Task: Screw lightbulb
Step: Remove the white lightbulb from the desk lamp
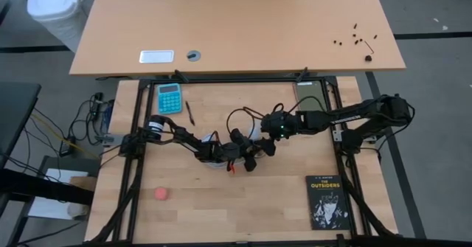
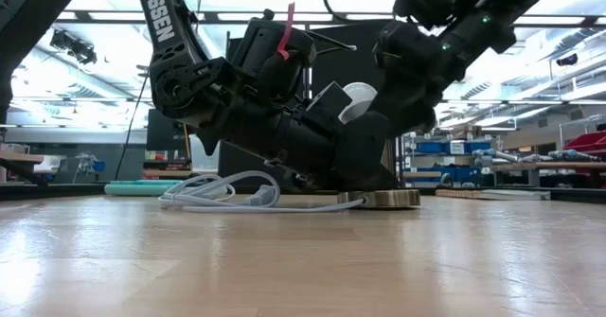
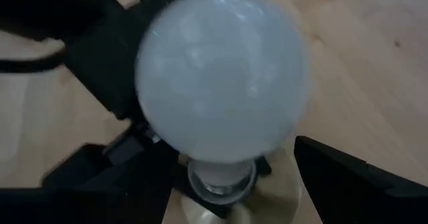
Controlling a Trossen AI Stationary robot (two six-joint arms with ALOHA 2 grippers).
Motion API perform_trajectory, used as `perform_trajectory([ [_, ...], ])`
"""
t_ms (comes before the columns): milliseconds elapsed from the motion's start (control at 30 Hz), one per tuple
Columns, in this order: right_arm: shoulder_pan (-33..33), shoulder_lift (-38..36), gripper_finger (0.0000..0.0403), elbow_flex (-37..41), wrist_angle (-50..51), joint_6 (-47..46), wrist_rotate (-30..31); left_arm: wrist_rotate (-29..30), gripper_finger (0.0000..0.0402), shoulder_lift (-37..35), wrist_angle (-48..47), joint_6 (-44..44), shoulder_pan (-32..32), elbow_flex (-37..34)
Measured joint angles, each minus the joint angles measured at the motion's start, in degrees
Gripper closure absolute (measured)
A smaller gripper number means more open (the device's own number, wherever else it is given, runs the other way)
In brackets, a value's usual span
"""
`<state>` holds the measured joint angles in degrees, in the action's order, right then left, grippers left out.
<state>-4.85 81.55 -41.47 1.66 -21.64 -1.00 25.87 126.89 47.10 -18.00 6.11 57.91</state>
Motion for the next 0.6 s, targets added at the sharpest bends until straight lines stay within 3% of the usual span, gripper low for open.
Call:
perform_trajectory([
  [333,-0.21,7.98,0.0096,0.15,-9.39,2.22,-1.6,-0.17,0.0207,0.0,-0.06,-0.05,0.0,0.04],
  [600,-1.31,5.57,0.0119,0.09,-10.99,2.18,1.12,0.25,0.0206,0.0,0.15,-0.59,0.26,0.04],
])
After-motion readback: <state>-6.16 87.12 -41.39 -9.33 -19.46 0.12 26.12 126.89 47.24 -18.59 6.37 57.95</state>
